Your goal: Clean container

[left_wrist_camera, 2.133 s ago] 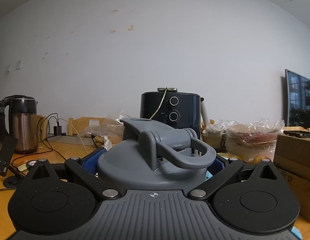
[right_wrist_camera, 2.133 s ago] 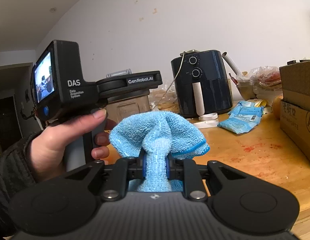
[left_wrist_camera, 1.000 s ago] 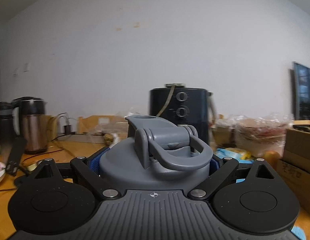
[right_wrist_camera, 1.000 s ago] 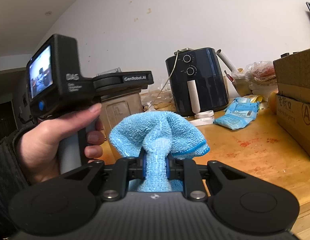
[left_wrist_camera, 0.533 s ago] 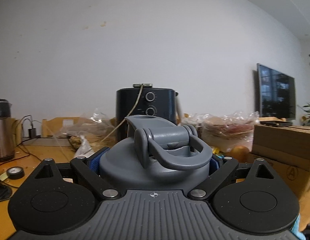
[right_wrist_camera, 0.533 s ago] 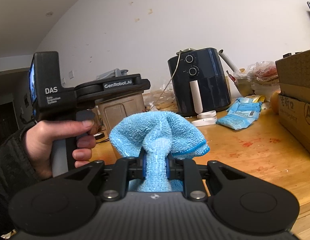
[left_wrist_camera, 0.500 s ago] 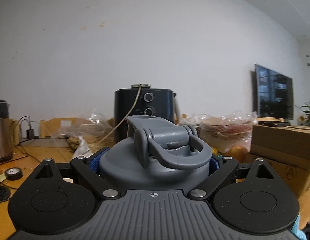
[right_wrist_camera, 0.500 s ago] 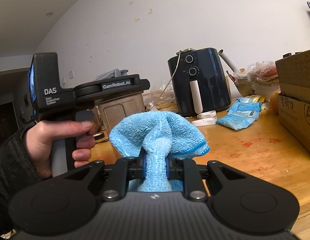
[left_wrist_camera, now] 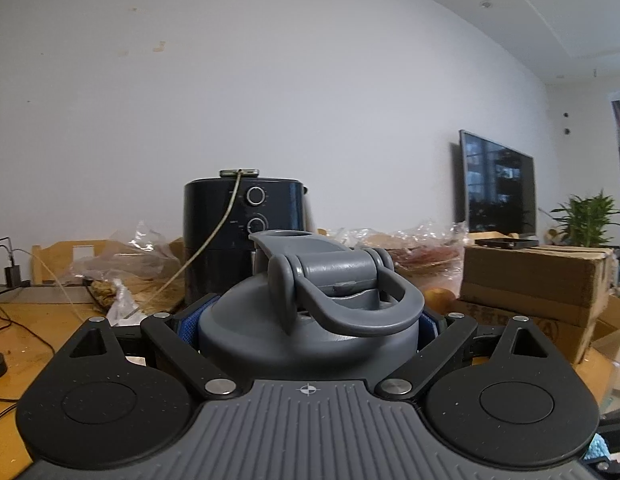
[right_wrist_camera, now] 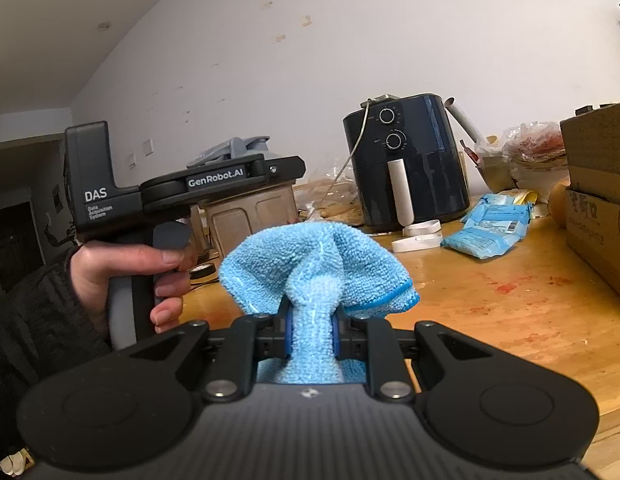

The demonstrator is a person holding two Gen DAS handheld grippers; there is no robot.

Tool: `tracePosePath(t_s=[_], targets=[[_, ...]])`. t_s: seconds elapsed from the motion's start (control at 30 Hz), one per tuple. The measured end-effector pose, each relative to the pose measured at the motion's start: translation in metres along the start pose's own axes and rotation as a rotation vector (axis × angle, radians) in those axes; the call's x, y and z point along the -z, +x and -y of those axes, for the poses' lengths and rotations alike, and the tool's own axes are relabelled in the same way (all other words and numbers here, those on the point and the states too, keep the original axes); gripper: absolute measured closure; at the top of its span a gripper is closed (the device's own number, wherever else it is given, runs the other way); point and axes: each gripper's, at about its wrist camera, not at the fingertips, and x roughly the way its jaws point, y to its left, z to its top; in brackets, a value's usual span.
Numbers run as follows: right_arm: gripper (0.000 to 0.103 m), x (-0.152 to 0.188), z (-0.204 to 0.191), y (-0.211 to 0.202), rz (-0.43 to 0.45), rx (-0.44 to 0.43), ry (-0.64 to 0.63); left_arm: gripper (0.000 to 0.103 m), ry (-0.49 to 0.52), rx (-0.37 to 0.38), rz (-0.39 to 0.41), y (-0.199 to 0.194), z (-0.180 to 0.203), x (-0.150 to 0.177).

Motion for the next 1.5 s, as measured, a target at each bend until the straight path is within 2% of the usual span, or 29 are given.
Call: tracePosePath(t_s=[0.63,1.07,1.5], targets=[[0.090,-0.001,-0.006,0.004,0.005,-0.021,-0.020,0.008,0.011,0.239,0.029,0.007,-0.030,0.006],[0.090,0.000,-0.009,0.004,0.007,-0.032,-0.030,0.008,0.026,0.386,0.000,0.016,-0.042,0.004],[0.090,-0.004,-0.019,0.024,0.003,-0.033,-0.079,0.008,0.028,0.401,-0.009,0.022,-0.044,0.003]])
